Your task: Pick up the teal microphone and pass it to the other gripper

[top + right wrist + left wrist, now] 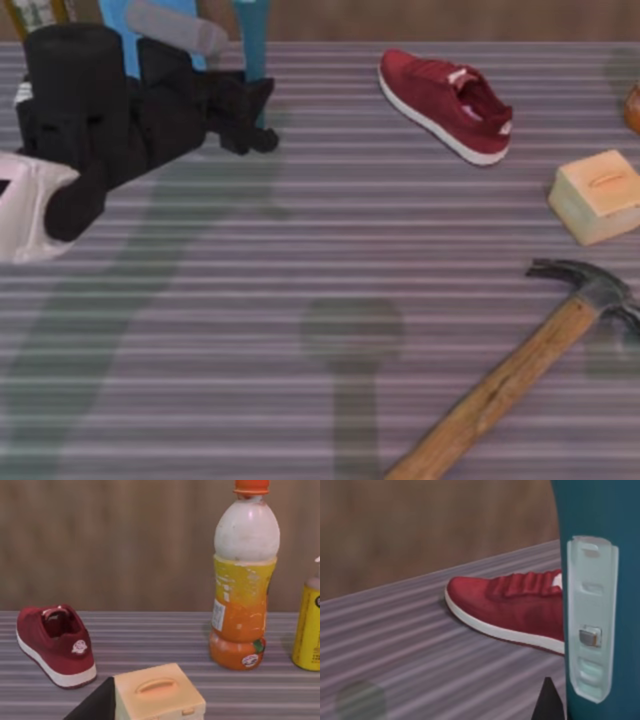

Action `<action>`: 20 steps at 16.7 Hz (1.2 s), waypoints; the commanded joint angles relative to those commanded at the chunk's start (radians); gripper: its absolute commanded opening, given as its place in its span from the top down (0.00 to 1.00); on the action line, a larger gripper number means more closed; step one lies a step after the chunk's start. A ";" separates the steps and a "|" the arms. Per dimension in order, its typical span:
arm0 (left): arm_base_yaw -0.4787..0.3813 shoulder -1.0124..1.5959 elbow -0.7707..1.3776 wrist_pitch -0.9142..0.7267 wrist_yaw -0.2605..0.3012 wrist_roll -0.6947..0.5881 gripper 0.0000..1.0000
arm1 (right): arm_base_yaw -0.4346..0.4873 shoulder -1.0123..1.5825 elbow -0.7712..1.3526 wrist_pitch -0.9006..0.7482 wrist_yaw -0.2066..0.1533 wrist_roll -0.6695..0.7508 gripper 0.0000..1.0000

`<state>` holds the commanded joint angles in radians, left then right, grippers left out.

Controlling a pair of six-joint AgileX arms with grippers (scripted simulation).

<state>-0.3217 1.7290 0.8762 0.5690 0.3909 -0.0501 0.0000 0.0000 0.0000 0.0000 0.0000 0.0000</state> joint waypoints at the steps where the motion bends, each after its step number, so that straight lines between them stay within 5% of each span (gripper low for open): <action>1: 0.003 -0.024 -0.020 0.067 0.025 0.016 1.00 | 0.000 0.000 0.000 0.000 0.000 0.000 0.00; 6: 0.013 -0.102 -0.075 0.244 0.100 0.067 1.00 | 0.000 0.000 0.000 0.000 0.000 0.000 0.00; 12: 0.004 -0.101 -0.073 0.247 0.096 0.068 1.00 | 0.000 0.000 0.000 0.000 0.000 0.000 0.00; 15: -0.060 -0.109 -0.089 0.280 0.028 0.065 1.00 | 0.000 0.000 0.000 0.000 0.000 0.000 0.00; 20: -0.247 -0.141 -0.144 0.364 -0.175 0.054 1.00 | 0.000 0.000 0.000 0.000 0.000 0.000 0.00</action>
<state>-0.5687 1.5875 0.7326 0.9335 0.2161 0.0037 0.0000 0.0000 0.0000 0.0000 0.0000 0.0000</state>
